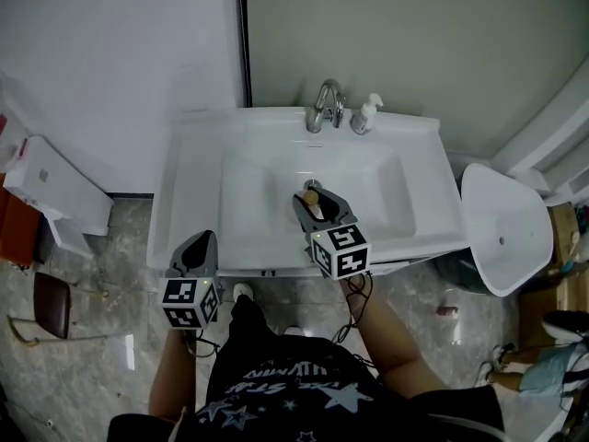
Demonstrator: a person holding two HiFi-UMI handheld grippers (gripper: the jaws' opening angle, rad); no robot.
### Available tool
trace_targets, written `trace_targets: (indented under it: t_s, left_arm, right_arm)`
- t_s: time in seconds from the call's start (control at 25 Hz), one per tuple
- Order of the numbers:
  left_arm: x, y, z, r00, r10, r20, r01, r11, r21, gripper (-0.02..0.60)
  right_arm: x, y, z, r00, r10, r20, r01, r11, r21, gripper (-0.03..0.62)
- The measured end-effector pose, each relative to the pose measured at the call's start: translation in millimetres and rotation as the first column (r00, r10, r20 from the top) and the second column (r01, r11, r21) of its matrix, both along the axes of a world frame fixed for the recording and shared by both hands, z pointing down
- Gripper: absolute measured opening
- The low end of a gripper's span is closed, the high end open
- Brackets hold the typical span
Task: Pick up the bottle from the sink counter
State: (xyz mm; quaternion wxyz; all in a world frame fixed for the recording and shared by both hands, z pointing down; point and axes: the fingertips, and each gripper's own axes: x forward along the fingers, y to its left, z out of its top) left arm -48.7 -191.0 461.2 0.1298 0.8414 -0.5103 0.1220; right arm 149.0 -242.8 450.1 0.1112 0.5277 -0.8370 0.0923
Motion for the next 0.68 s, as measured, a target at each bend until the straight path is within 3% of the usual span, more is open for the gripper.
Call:
trace_targets:
  t_s: [0.68]
  left_arm:
    - [38.3, 99.8, 10.0, 1.0, -0.028, -0.007, 0.028, 0.999, -0.019, 0.02]
  right_arm:
    - [52.0, 101.5, 19.3, 1.0, 0.018, -0.005, -0.018, 1.0, -0.018, 0.14]
